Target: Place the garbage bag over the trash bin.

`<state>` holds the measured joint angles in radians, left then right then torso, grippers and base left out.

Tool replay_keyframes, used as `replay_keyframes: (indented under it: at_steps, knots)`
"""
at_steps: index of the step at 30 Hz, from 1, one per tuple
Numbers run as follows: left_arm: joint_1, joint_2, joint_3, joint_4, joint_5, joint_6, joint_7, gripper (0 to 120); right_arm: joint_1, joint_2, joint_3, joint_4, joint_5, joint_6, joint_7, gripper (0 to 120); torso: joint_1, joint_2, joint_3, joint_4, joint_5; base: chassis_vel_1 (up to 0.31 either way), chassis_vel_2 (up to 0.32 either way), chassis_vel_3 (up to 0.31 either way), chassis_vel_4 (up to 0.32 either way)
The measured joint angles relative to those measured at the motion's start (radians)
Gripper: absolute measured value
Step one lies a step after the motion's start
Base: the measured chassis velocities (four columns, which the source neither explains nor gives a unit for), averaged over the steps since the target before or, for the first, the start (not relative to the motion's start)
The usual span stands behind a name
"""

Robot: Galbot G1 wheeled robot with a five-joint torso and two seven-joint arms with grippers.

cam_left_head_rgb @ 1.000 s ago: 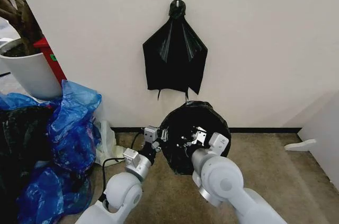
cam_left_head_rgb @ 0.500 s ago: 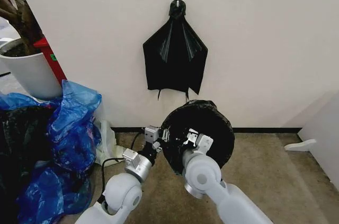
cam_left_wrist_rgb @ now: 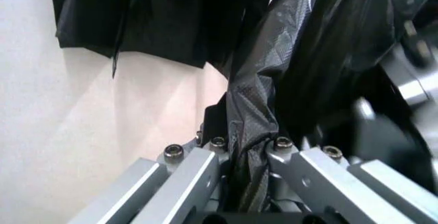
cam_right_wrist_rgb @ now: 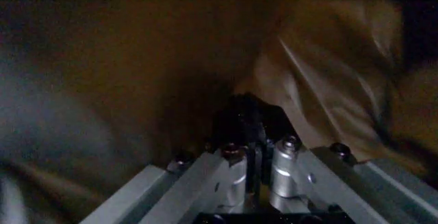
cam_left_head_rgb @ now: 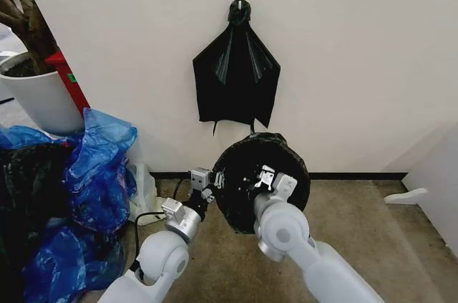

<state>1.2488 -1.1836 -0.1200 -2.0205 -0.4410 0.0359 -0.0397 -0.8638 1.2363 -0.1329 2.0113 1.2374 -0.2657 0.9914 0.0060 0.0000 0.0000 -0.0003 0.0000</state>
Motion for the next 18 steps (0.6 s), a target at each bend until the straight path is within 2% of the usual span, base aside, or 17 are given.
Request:
replay_keyframes:
  at_steps: [8,15,18]
  knots:
    - [-0.006,-0.006,0.024,0.0,0.004,0.002,-0.002,1,0.06,0.057,-0.012,-0.042,-0.001,0.003,0.001,0,0.0,0.0,0.0,0.0003,0.0001,0.0,0.0,0.0,0.0]
    - [-0.011,-0.009,0.017,0.003,-0.001,0.004,-0.002,1,0.025,0.033,-0.003,-0.048,-0.007,0.002,-0.007,0,0.0,0.0,0.0,-0.0004,0.0,0.0,0.0,0.0,0.0]
    - [-0.013,-0.013,0.015,0.006,-0.001,0.005,-0.005,1,0.001,0.016,0.007,-0.044,-0.007,0.002,-0.008,0,0.0,0.0,0.0,0.0,0.0,0.0,0.0,0.0,0.0]
